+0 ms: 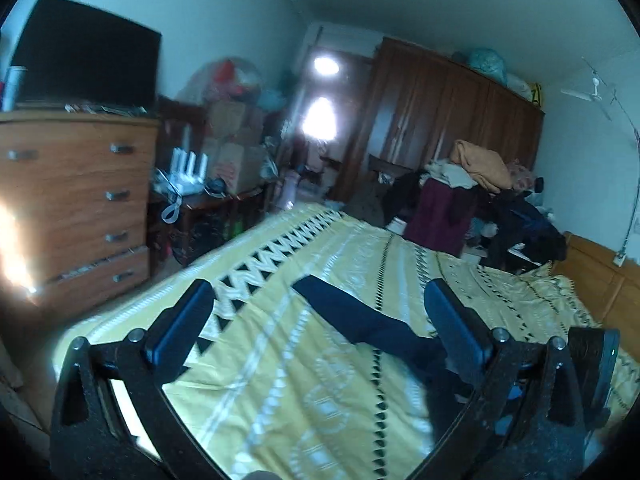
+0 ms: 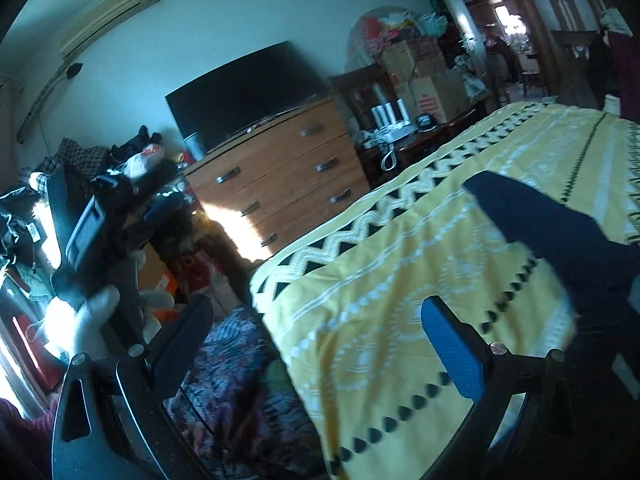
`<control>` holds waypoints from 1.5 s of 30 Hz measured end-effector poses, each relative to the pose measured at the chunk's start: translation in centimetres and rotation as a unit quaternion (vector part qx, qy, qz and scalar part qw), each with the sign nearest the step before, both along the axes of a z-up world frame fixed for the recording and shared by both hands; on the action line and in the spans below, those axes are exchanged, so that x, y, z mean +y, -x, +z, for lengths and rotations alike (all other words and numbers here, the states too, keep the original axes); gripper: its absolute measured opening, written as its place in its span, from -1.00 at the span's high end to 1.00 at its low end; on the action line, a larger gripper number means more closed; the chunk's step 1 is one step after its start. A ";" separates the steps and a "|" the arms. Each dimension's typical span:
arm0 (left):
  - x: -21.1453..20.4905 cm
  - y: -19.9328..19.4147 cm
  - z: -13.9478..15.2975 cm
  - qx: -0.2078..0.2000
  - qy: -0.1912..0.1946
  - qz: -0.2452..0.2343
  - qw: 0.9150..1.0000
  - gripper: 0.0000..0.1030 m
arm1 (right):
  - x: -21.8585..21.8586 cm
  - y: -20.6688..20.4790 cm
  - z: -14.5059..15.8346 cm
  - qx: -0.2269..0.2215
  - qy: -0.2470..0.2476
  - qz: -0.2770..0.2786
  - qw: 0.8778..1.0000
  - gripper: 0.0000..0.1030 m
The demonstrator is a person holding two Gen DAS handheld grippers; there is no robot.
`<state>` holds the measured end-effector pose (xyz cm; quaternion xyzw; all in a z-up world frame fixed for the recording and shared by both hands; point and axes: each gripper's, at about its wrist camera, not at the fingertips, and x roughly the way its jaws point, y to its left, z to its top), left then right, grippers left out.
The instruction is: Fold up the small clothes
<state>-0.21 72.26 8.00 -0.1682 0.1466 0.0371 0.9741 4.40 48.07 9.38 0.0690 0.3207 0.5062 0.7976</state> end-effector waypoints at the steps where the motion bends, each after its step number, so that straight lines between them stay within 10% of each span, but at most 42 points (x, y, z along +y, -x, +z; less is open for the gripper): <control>1: 0.0 -3.2 -0.1 0.028 0.016 -0.019 0.999 -1.00 | -1.8 -0.7 0.1 0.000 0.005 -0.016 1.000 -1.00; 10: 0.7 -29.7 -10.7 0.223 0.018 -0.081 0.971 -1.00 | -17.1 -8.4 -7.6 0.001 0.213 -0.180 0.961 -1.00; 14: 1.6 -35.3 -16.9 0.282 0.042 -0.079 0.955 -1.00 | -22.6 -10.8 -12.2 0.050 0.259 -0.233 0.936 -1.00; 25: 2.1 -37.9 -21.7 0.325 0.046 -0.057 0.943 -1.00 | -25.0 -12.2 -20.0 0.132 0.277 -0.239 0.921 -1.00; 37: 2.2 -39.3 -22.6 0.326 0.040 -0.054 0.943 -0.96 | -23.9 -12.1 -21.2 0.124 0.271 -0.241 0.924 -1.00; 38: 2.1 -39.3 -22.4 0.318 0.037 -0.054 0.946 -0.70 | -23.8 -12.2 -21.1 0.127 0.271 -0.241 0.923 -1.00; 40: 2.3 -38.8 -21.6 0.288 0.056 -0.061 0.954 0.55 | -23.7 -12.2 -21.0 0.129 0.272 -0.237 0.923 -1.00; 42: 2.5 -37.9 -20.3 0.247 0.098 -0.069 0.962 0.72 | -23.9 -12.1 -20.8 0.129 0.266 -0.241 0.924 -1.00; 45: -1.1 -36.3 -15.6 0.195 0.064 -0.106 0.973 0.76 | -24.6 -11.7 -20.0 0.129 0.245 -0.257 0.926 -0.95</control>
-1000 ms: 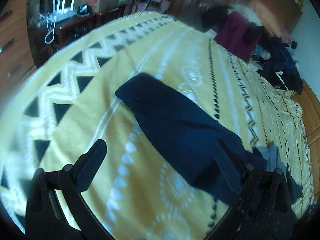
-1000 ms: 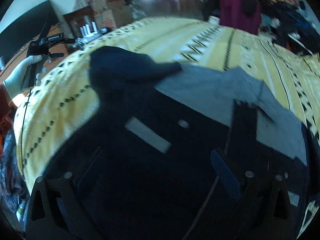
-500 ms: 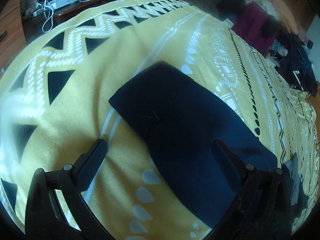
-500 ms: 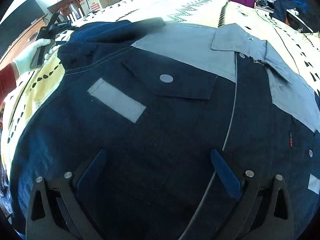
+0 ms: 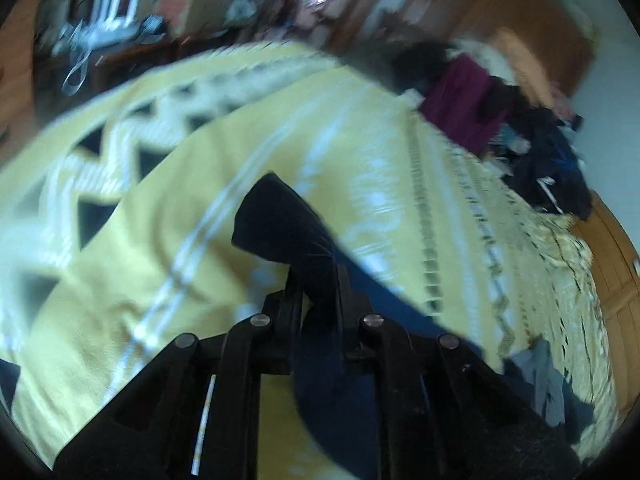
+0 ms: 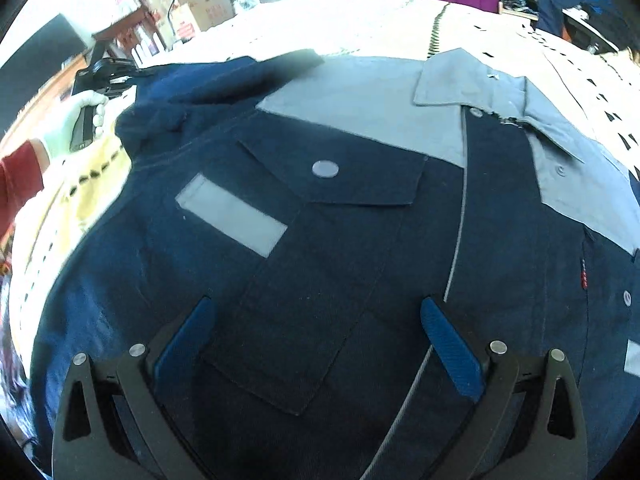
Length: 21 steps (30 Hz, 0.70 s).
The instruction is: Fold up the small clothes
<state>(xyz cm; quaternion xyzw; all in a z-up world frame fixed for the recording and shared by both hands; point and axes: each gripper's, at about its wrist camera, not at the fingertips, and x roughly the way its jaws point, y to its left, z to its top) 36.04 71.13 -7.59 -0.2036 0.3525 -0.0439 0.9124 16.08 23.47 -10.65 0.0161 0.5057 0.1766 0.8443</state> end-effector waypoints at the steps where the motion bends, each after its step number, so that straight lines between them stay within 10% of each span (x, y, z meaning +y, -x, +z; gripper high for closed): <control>1: -2.0 0.9 2.2 -0.025 -0.004 -0.022 0.999 0.77 | -0.4 0.1 0.3 0.000 -0.010 -0.006 1.000 -0.94; 5: -12.2 5.1 10.9 -0.116 -0.001 -0.136 0.984 0.76 | -3.3 0.5 2.1 0.009 -0.067 -0.037 0.997 -0.88; 10: -28.8 11.0 17.7 -0.186 0.076 -0.304 0.931 0.71 | -8.6 2.9 5.2 -0.025 -0.077 -0.079 0.994 -0.88; 14: -41.1 14.1 16.5 -0.133 0.155 -0.416 0.886 -0.26 | -13.2 5.5 5.7 -0.023 -0.072 -0.128 0.989 -0.88; 16: -44.8 16.4 15.0 -0.099 0.167 -0.452 0.870 -0.25 | -15.5 7.1 5.4 -0.015 -0.079 -0.154 0.985 -0.88; 18: -45.3 18.6 14.3 -0.091 0.172 -0.465 0.864 -0.25 | -17.6 9.0 5.2 -0.011 -0.080 -0.174 0.981 -0.88; 21: -41.3 20.2 13.9 -0.097 0.162 -0.428 0.884 -0.28 | -20.3 10.7 5.3 -0.008 -0.090 -0.184 0.979 -0.88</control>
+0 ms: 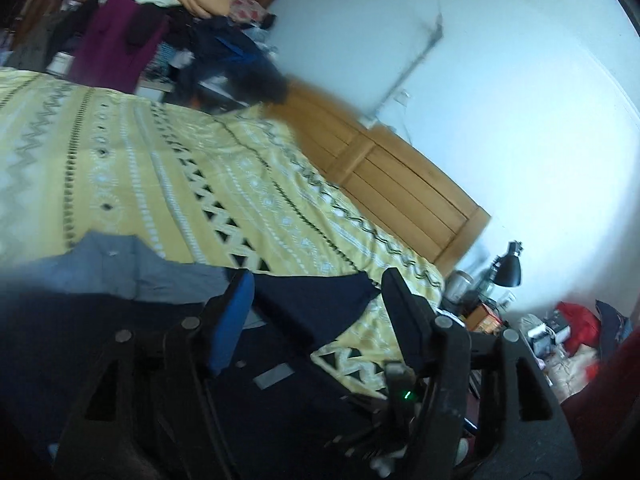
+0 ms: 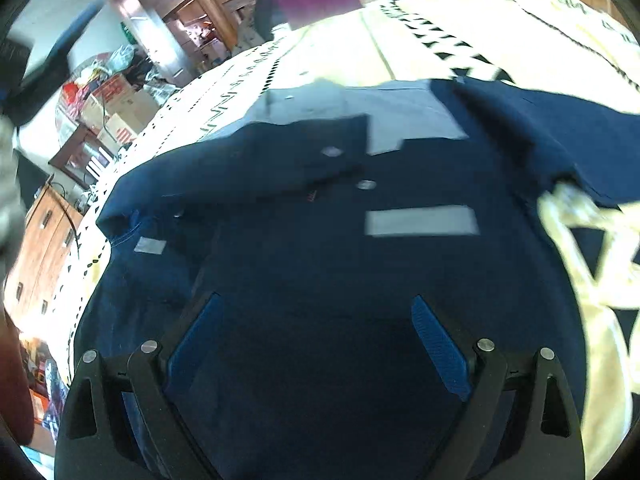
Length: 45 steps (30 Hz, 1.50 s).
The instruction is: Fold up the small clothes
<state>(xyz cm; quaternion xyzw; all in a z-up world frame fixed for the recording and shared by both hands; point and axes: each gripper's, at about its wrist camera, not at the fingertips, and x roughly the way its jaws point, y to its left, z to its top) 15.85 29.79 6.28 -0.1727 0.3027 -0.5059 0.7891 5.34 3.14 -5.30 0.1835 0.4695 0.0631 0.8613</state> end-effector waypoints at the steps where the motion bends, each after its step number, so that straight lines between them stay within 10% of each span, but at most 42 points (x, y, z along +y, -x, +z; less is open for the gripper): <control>1: 1.9 0.7 -0.2 -0.007 -0.017 0.029 0.999 -0.29 | -0.7 0.3 0.2 -0.004 -0.012 -0.001 1.000 -0.88; 6: 11.1 1.0 -2.3 0.018 -0.100 0.197 0.975 -0.36 | -3.9 -2.4 1.0 -0.033 -0.118 0.008 0.992 -0.82; 12: 15.8 2.0 -3.9 0.041 -0.116 0.278 0.953 -0.36 | -4.7 -12.3 -1.3 0.005 -0.153 0.040 0.987 -0.39; 20: 17.3 0.4 -7.3 0.074 -0.118 0.296 0.945 -0.38 | -3.1 -16.0 -3.6 0.044 -0.068 0.051 0.995 -0.32; 25: 17.5 -0.1 -8.1 0.076 -0.119 0.299 0.944 -0.43 | -1.4 -16.9 -3.5 0.038 -0.051 0.079 0.995 0.35; 27: 17.5 -0.1 -7.9 0.072 -0.130 0.301 0.942 -0.43 | -1.5 -16.9 -3.4 0.036 -0.045 0.084 0.995 0.91; 42: 12.3 -2.8 -9.9 0.042 -0.242 0.240 0.939 -0.53 | -9.8 -12.0 -2.2 0.027 -0.044 0.020 0.998 0.91; 45: 11.8 -4.6 -10.3 0.032 -0.291 0.263 0.919 -0.52 | -10.4 -11.0 -1.7 0.018 -0.039 0.021 0.999 0.92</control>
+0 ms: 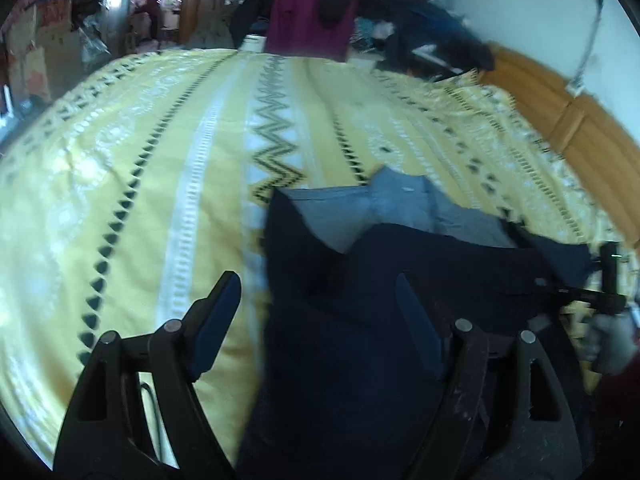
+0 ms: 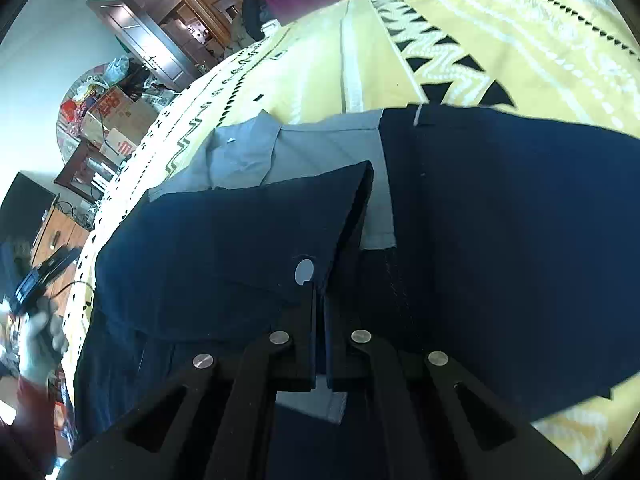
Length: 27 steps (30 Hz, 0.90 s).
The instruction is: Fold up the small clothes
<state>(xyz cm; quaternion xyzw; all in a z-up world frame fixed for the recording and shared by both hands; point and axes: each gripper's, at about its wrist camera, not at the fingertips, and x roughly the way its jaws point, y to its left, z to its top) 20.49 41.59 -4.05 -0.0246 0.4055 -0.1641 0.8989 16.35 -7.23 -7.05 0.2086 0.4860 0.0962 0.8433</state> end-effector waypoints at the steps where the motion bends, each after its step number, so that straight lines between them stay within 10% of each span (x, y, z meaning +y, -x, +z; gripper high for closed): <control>1: 0.4 -0.4 -0.2 0.005 -0.002 0.008 1.000 -0.52 | -0.4 0.7 0.1 0.000 0.005 -0.001 1.000 0.92; 8: 2.8 5.6 0.7 0.013 0.025 -0.048 0.998 -0.51 | 1.2 3.5 3.9 -0.019 0.130 0.036 0.991 0.40; 12: 2.5 8.4 -1.4 0.039 -0.089 -0.060 0.993 -0.50 | 2.9 2.9 6.0 -0.049 0.081 0.047 0.994 0.26; 22: -0.3 7.0 -6.6 0.031 -0.226 -0.072 0.971 -0.45 | 16.0 -2.1 7.0 -0.066 -0.009 0.153 0.986 0.18; 27: 1.0 7.3 -6.2 0.005 -0.220 -0.026 0.975 -0.45 | 21.3 -4.9 8.6 -0.086 -0.013 0.206 0.975 -0.03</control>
